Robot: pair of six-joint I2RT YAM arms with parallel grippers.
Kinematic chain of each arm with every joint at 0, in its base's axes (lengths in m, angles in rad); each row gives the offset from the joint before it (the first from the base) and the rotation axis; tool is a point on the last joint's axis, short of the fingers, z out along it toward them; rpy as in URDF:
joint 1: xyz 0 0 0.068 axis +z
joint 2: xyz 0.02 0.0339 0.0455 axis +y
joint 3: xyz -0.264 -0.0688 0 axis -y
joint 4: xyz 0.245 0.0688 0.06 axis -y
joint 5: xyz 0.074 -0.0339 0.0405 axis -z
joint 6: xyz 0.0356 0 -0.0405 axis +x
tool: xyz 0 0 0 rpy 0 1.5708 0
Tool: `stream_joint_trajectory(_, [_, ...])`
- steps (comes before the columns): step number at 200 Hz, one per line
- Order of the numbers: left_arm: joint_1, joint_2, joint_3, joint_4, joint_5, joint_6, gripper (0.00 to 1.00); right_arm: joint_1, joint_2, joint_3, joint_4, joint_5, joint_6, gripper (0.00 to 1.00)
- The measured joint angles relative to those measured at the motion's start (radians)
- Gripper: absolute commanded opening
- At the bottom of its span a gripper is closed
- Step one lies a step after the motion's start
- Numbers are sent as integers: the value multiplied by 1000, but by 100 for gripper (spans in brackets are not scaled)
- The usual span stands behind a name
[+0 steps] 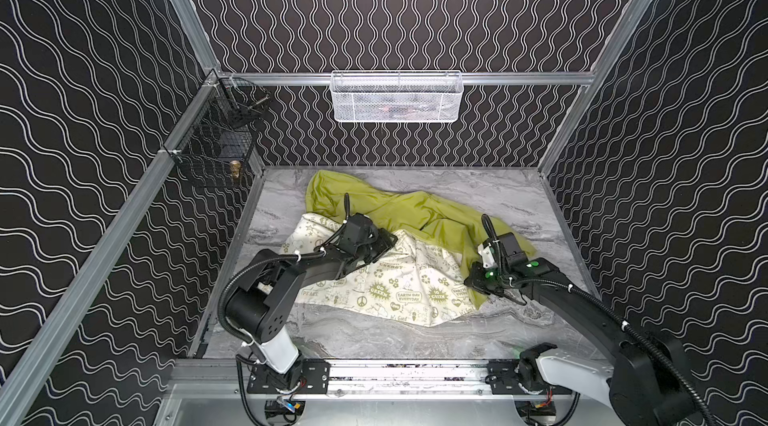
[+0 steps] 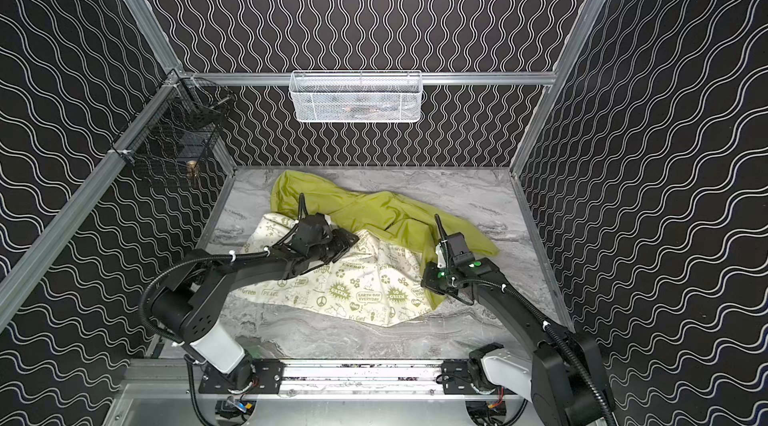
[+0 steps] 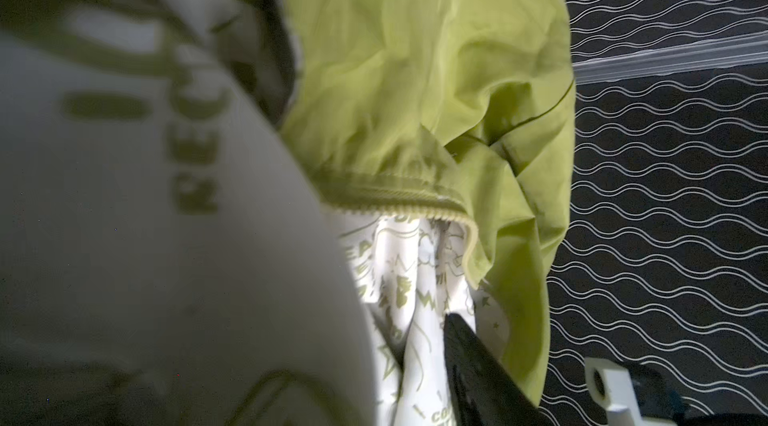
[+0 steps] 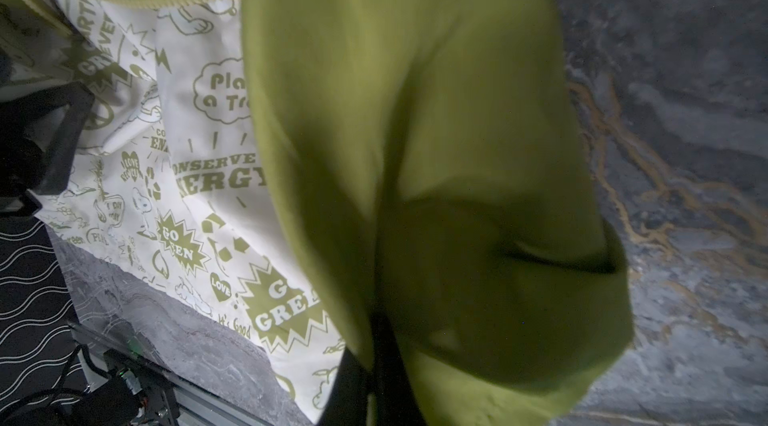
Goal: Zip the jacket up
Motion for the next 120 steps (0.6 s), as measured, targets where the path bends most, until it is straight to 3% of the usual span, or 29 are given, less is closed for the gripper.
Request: stream_joint_trajectory(120, [5,141,93,129,-41,-66,50,0,-5,0,0,0,-1,0])
